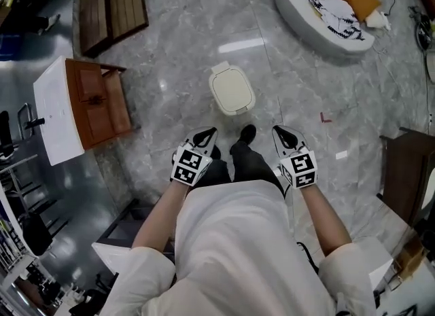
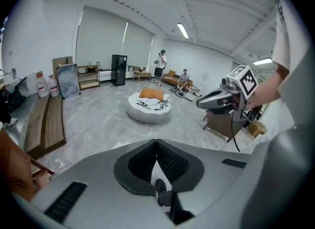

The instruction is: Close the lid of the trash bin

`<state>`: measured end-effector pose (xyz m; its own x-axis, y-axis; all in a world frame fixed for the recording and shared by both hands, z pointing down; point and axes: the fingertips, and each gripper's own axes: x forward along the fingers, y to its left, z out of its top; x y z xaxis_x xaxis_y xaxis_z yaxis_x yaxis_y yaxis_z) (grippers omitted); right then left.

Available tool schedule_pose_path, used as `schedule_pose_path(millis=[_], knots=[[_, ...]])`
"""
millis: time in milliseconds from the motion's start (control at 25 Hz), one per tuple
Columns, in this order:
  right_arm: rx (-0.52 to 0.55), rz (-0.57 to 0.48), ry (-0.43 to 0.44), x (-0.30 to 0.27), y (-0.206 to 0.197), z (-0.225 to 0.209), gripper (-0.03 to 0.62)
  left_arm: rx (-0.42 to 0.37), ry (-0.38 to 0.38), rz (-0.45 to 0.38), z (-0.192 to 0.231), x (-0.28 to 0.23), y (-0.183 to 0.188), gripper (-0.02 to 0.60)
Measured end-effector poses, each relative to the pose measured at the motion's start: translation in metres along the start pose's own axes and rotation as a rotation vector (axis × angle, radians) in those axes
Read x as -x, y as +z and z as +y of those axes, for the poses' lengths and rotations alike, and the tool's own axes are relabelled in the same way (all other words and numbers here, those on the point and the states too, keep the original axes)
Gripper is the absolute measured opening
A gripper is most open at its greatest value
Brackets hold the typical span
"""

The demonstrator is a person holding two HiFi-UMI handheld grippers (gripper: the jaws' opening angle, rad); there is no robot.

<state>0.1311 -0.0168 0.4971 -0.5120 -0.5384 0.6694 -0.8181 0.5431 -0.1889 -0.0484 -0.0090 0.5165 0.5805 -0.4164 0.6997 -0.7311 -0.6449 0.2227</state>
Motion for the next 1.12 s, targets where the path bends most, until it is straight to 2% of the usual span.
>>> schedule_pose_path(millis=[200,400,800,1120], knots=[[0.010,-0.028,-0.033,0.014,0.011,0.027,0.031,0.004,0.022,-0.110,0.009,0.048,0.015,0.017],[-0.008,-0.065,-0.074,0.027,0.015,0.058,0.031,0.003,0.006,-0.182,0.011,0.091,0.013,0.017],[0.001,-0.117,-0.149,0.064,0.020,0.106,0.031,0.053,-0.041,-0.237,0.007,0.151,-0.013,0.017],[-0.011,-0.135,-0.200,0.097,0.009,0.113,0.032,0.059,-0.048,-0.265,-0.001,0.177,-0.018,0.017]])
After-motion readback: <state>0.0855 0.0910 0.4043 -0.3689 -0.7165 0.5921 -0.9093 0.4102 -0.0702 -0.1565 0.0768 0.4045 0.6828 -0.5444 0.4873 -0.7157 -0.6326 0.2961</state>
